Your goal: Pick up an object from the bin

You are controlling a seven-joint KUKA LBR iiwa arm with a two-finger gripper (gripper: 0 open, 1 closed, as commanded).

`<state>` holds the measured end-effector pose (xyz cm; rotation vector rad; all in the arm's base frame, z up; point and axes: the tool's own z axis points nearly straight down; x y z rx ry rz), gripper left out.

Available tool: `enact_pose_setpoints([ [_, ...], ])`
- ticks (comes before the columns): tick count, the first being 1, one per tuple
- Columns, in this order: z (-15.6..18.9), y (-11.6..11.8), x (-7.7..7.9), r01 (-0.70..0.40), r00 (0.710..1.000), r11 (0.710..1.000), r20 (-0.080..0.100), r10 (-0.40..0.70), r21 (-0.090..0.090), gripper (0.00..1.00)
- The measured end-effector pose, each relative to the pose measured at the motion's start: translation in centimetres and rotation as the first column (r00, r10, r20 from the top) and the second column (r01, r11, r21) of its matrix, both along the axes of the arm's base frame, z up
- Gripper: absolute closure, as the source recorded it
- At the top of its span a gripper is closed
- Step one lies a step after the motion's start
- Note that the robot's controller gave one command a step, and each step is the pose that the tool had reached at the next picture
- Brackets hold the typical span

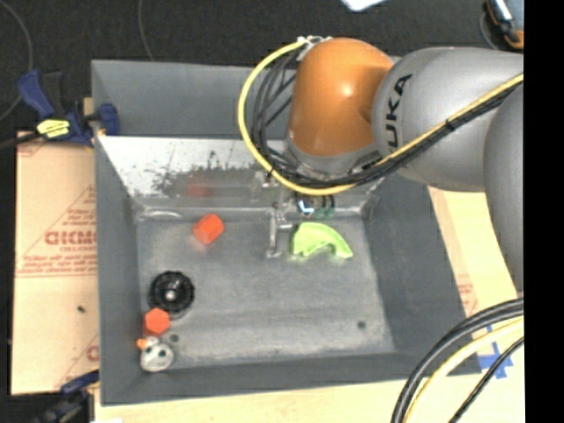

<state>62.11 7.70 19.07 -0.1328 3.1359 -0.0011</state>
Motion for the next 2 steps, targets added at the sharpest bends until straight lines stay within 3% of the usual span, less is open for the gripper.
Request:
enact_pose_setpoints([
  [1,-0.8,-2.6,-3.8,0.087,0.996,0.996,0.002,-0.087,0.002,0.00],
  [2,-1.0,-6.2,-3.3,-0.124,0.992,0.992,0.005,0.124,-0.001,0.00],
])
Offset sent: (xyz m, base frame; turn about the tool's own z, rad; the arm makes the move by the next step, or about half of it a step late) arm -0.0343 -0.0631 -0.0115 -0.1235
